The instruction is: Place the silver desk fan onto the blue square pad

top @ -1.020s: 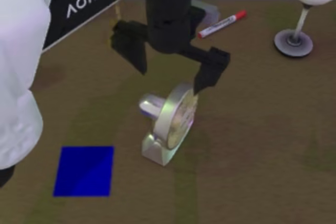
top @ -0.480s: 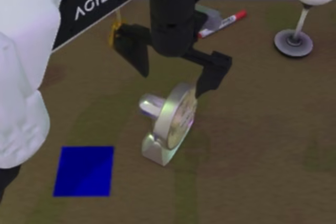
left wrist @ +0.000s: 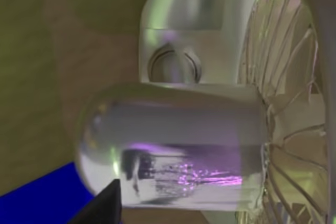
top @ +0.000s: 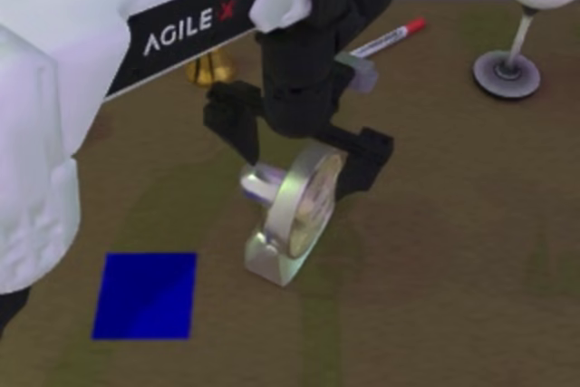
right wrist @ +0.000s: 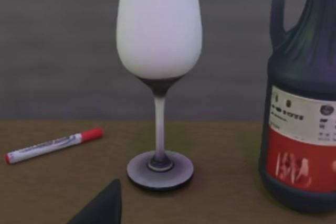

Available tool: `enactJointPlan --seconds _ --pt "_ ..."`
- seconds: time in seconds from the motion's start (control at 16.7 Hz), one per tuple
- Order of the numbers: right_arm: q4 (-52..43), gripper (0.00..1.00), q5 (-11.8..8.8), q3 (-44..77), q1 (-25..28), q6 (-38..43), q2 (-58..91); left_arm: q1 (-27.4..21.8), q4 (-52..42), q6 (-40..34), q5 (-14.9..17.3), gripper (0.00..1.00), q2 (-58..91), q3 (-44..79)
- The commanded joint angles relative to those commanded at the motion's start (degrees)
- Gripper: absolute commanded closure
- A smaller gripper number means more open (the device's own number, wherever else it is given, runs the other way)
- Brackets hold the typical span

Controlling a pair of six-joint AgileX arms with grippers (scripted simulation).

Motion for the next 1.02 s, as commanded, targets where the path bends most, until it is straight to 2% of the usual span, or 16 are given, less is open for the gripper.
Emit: enactJointPlan --seconds 0.18,0.96,1.02 --pt "0.0 0.0 0.0 0.0 0.0 0.0 0.0 0.0 0.0 0.0 0.0 0.0 0.0 0.0" --pt "0.0 0.0 0.0 0.0 0.0 0.0 0.0 0.0 0.0 0.0 0.0 0.98 0.0 0.0" --pt "0.0 0.0 0.0 0.0 0.0 0.0 0.0 0.0 0.0 0.0 0.0 1.0 0.0 0.0"
